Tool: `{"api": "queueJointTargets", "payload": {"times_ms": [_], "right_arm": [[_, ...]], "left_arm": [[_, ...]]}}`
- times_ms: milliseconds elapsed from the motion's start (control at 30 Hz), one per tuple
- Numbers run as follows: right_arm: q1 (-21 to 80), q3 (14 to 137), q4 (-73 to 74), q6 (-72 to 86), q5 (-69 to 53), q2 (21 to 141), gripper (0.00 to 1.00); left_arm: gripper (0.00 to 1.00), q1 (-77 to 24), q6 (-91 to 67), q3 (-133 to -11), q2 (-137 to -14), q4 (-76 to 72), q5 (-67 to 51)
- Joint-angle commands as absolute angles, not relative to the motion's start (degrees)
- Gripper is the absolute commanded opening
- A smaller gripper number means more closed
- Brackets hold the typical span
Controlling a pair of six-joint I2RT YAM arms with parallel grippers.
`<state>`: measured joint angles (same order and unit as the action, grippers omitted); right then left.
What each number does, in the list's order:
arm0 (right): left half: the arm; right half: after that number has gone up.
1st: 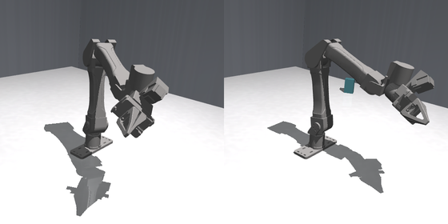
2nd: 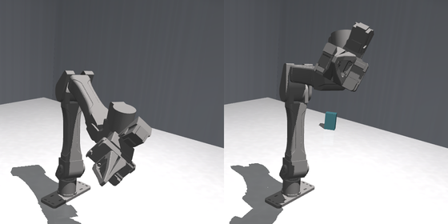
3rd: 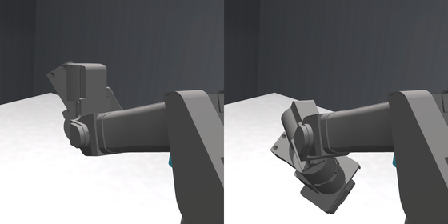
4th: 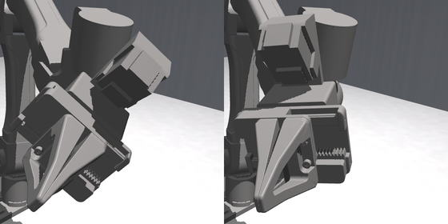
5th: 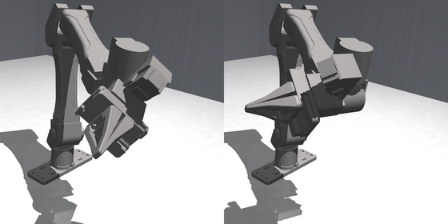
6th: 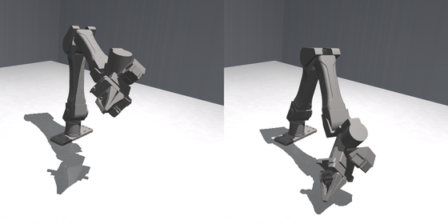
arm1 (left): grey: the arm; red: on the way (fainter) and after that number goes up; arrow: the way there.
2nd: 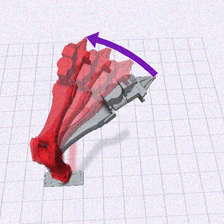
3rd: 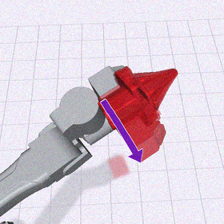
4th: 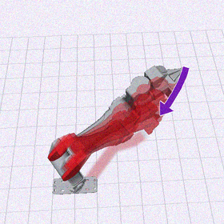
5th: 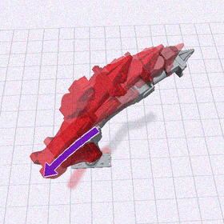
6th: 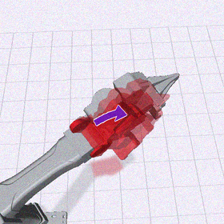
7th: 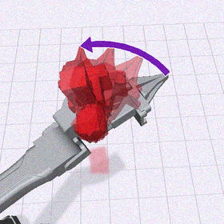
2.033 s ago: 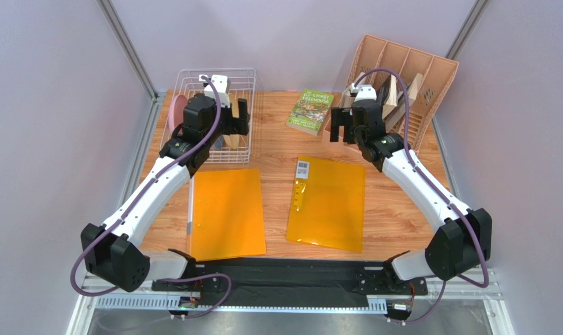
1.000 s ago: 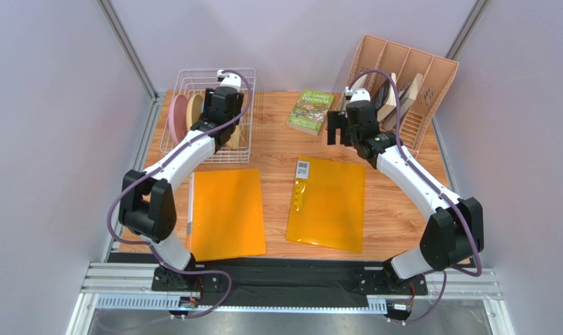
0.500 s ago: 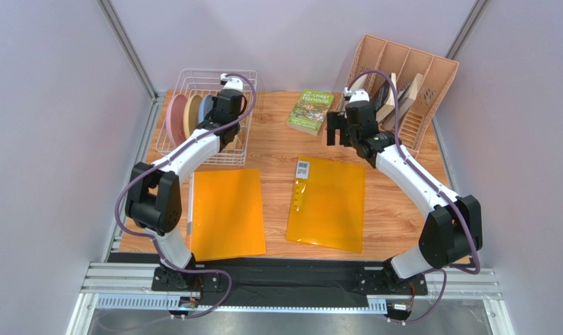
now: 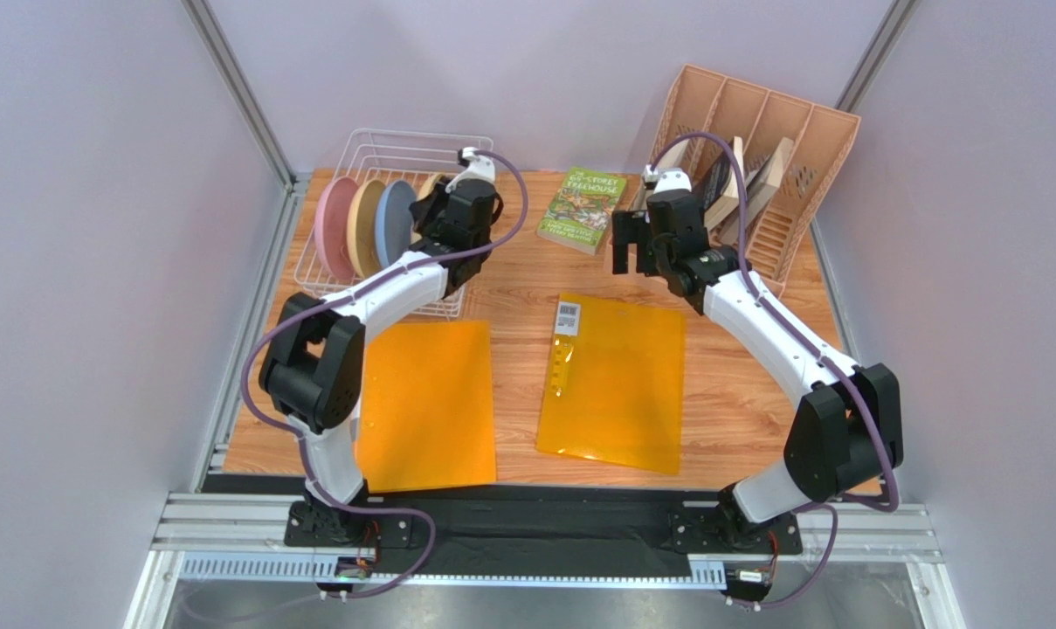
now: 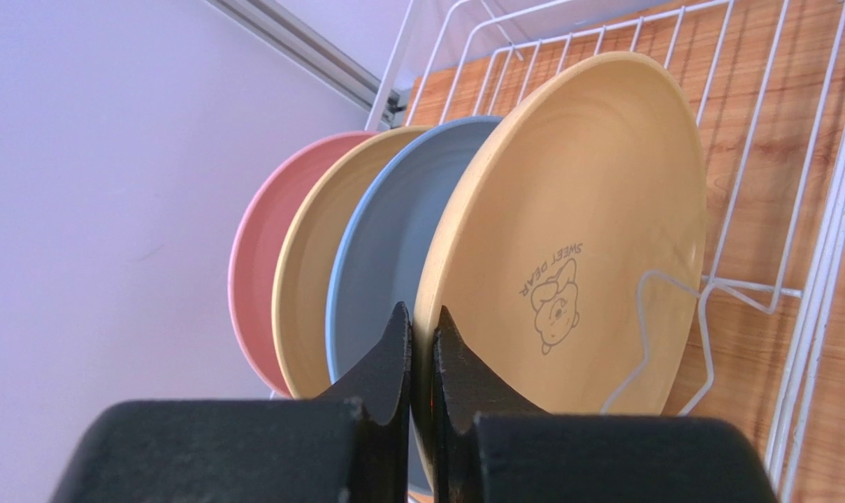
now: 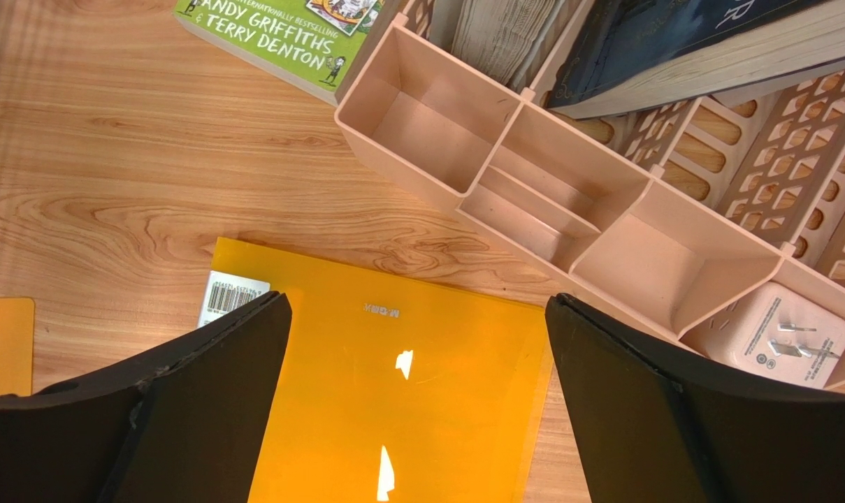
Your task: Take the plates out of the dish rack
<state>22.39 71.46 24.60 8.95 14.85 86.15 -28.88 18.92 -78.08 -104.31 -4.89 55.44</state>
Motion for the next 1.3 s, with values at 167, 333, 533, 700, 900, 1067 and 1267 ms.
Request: {"api": "queueJointTargets", "payload": {"times_ms": [167, 333, 533, 700, 900, 1067, 1267], "right_arm": [[22.1, 72.4, 23.4, 8.9, 15.1, 84.4, 1.00], [22.2, 71.6, 23.6, 9.8, 14.0, 82.7, 1.00], [22.1, 70.1, 23.6, 10.8, 11.9, 79.1, 1.00], [22.2, 66.9, 23.9, 12.7, 8.2, 74.3, 1.00], [22.1, 61.8, 23.6, 16.9, -1.8, 67.3, 1.00], [22.1, 57.3, 20.8, 21.5, -6.3, 63.7, 1.00], [22.2, 55.8, 20.1, 22.8, -8.3, 64.4, 1.00]], "left_arm": [[0.00, -29.8, 21.4, -82.2, -97.5, -8.1, 58.6], [0.05, -30.0, 17.7, -86.7, -93.6, 0.6, 57.0], [0.00, -30.0, 0.7, -87.7, -87.5, 17.7, 39.9], [0.00, -30.0, -12.5, -81.3, -82.3, 19.7, 14.3], [0.00, -30.0, -22.6, -73.0, -80.2, 14.1, 1.0], [0.00, -30.0, -27.3, -69.2, -79.0, 9.8, -3.9], [0.00, -30.0, -30.3, -66.4, -76.2, 6.8, -7.6]]}}
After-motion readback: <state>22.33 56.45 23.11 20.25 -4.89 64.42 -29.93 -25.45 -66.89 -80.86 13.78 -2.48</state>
